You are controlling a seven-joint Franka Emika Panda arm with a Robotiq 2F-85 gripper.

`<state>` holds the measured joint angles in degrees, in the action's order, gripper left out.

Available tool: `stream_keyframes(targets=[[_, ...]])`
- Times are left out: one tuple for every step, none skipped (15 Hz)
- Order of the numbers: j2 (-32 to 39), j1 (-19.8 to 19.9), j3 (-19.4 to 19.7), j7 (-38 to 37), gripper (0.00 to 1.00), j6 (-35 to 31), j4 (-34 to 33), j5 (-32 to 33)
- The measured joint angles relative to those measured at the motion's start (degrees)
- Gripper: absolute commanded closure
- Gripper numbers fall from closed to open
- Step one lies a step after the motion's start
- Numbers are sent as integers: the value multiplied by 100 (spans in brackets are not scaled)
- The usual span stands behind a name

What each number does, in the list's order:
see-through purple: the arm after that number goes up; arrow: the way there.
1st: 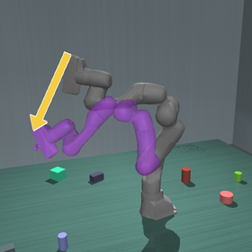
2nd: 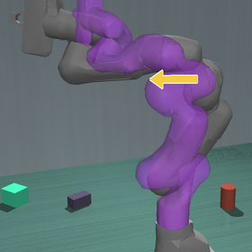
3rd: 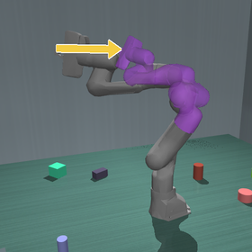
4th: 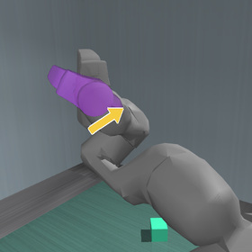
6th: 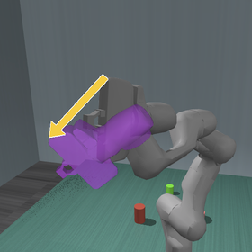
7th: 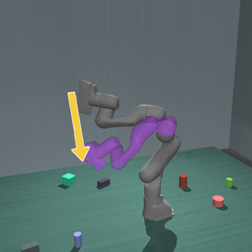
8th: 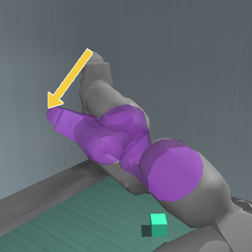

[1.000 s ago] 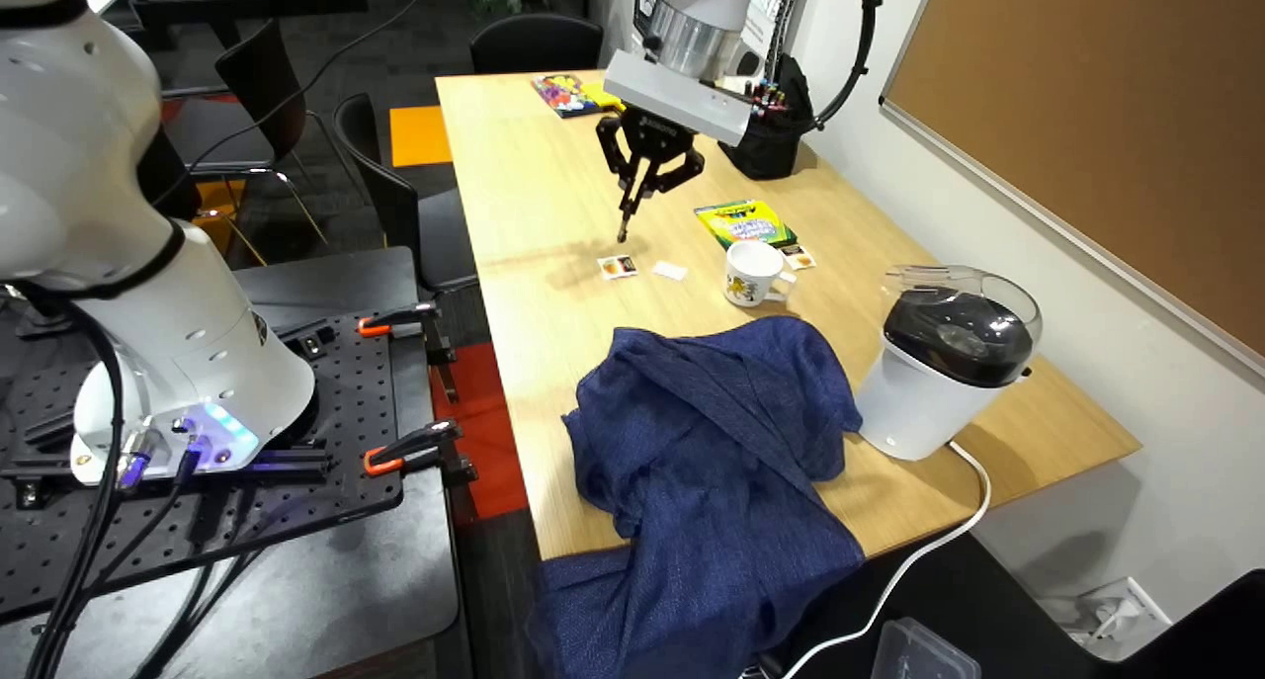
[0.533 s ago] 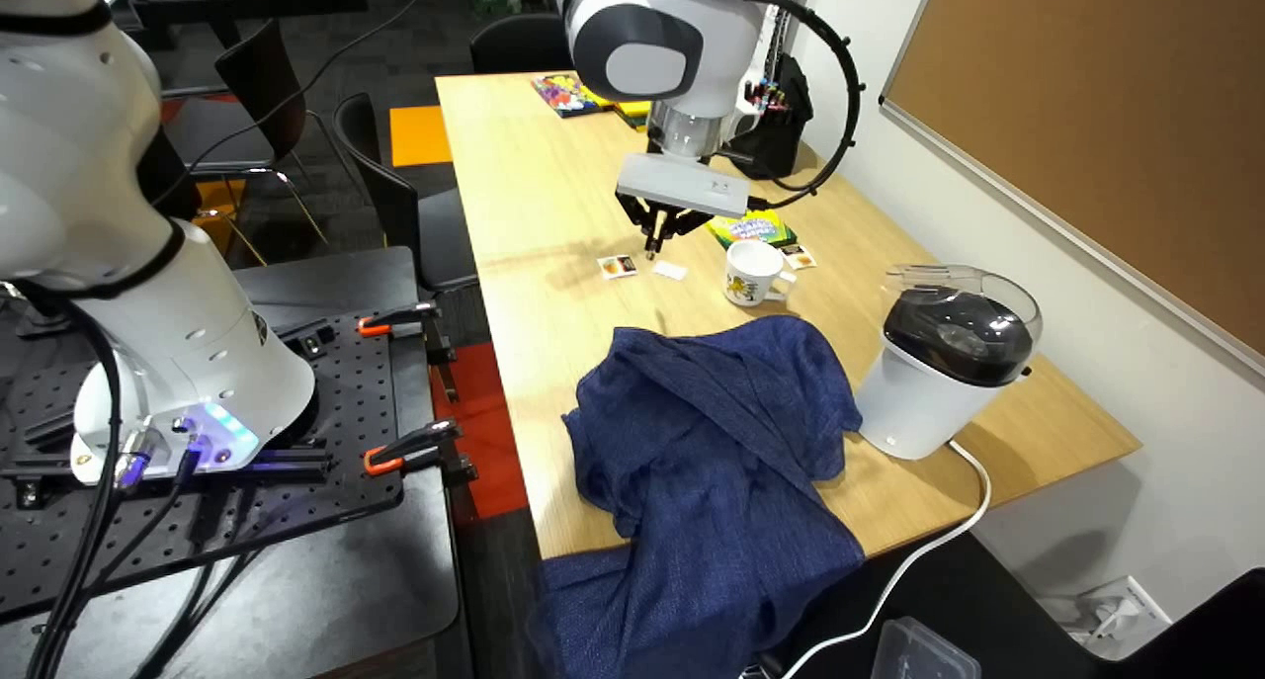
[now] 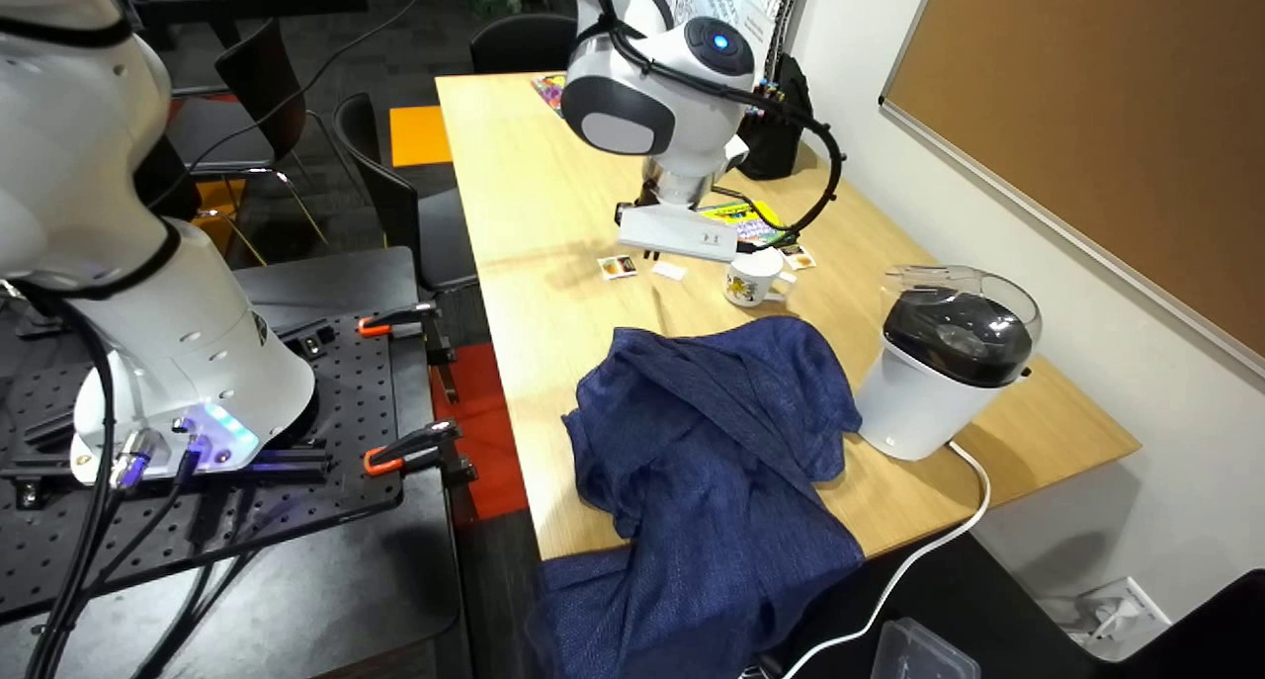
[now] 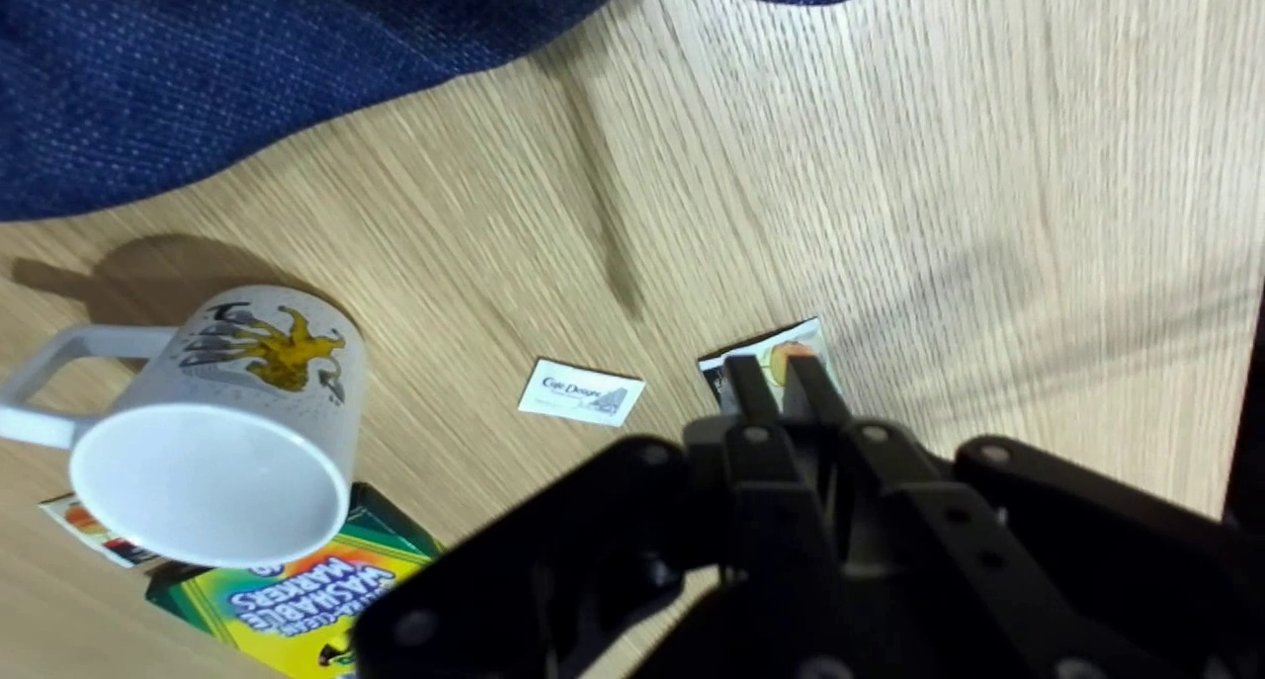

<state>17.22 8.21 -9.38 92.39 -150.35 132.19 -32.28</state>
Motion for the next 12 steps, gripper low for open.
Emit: stream_keyframes(targets=[[48,19,-13,100,98,0,0,-48],[96,26,-17,159,98,-6,0,-58],[146,28,-20,195,98,-27,1,-61],[200,28,-29,201,98,-66,2,-61],[259,28,-46,201,98,-132,3,-66],[322,28,-69,201,98,-218,4,-69],[384,31,-96,201,95,-297,4,-71],[449,37,-130,201,66,-389,3,-72],[511,44,-163,201,65,-478,3,-72],[572,51,-192,200,60,-564,3,-72],[630,56,-217,198,51,-649,2,-72],[680,61,-238,191,45,-720,0,-72]])
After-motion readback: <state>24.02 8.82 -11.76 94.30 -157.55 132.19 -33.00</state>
